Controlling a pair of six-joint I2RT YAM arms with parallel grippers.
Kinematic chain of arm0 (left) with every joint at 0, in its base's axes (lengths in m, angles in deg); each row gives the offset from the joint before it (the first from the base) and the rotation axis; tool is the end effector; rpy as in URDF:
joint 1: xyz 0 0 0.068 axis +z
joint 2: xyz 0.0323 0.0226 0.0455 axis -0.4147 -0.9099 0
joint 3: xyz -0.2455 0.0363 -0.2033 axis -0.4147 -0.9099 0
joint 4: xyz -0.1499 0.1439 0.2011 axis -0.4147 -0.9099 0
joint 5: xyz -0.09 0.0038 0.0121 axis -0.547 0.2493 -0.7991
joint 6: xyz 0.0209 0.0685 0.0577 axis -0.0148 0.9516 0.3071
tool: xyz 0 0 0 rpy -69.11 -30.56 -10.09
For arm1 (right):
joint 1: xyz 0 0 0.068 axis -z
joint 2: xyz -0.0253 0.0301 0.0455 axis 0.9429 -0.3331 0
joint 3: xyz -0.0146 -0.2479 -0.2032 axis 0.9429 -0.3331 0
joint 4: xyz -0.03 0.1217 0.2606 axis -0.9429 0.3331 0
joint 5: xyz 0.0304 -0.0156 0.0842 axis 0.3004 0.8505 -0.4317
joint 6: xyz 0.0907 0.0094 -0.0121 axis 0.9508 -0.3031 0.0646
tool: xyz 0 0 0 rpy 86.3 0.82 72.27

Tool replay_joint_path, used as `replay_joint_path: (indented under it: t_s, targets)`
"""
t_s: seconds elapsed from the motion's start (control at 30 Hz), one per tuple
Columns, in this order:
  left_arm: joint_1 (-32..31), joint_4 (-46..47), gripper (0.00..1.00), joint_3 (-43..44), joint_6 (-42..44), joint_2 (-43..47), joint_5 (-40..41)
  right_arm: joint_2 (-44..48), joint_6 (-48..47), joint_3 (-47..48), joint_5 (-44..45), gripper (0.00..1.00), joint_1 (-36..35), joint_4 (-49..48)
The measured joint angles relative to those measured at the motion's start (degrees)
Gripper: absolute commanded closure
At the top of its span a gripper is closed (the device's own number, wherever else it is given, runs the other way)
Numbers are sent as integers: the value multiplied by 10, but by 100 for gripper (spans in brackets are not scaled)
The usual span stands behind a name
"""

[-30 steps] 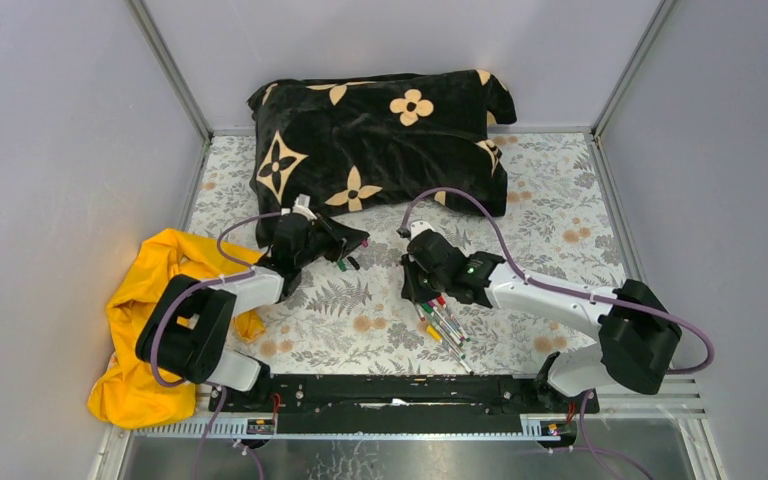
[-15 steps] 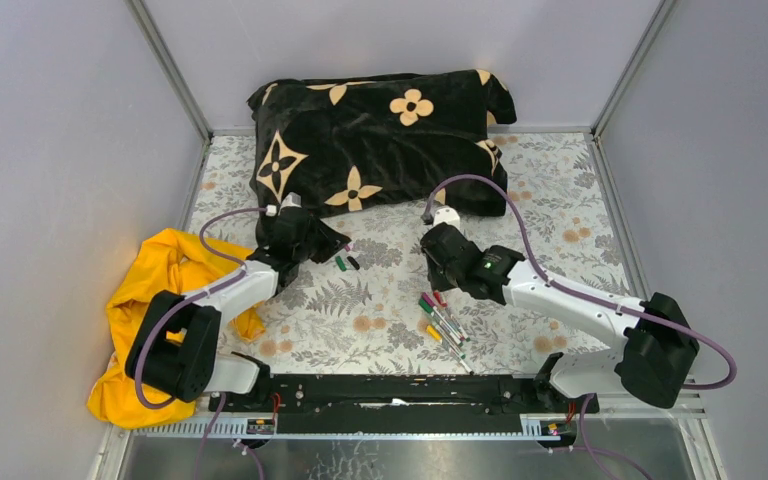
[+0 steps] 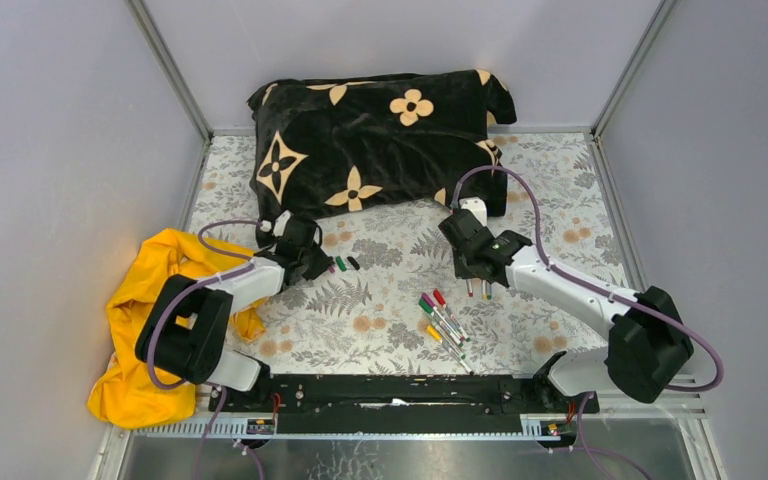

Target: Open the pen caps

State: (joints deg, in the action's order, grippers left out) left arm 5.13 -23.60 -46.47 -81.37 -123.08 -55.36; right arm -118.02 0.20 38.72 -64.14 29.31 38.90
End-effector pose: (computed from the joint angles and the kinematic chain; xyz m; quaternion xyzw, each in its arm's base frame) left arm 0.2938 -0.0972 0.1421 -0.3106 0.8867 -0.1843 0.2886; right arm 0.2587 0.1861 0.2435 -0.0736 0.9323 0.0166 0.3537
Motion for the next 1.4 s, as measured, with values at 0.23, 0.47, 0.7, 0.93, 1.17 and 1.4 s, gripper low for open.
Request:
replay_joint_path:
  t_s: [0.23, 0.47, 0.7, 0.93, 1.17, 1.4]
  targets:
    - [0, 1, 81, -1, 0, -16, 10, -48, -6, 0, 3, 100, 10, 1]
    - [0, 2, 70, -1, -1, -17, 14, -88, -6, 0, 16, 100, 23, -1]
    - [0, 3, 65, -1, -3, -16, 17, -125, -6, 0, 19, 97, 33, -4]
    - [0, 1, 64, -5, -3, -8, 27, -143, -6, 1, 28, 95, 49, -7]
    - [0, -6, 64, -13, -5, 9, 31, -155, -7, 1, 28, 91, 58, -15]
    - [0, -11, 63, -15, -5, 28, 32, -171, -8, 2, 27, 86, 64, -21]
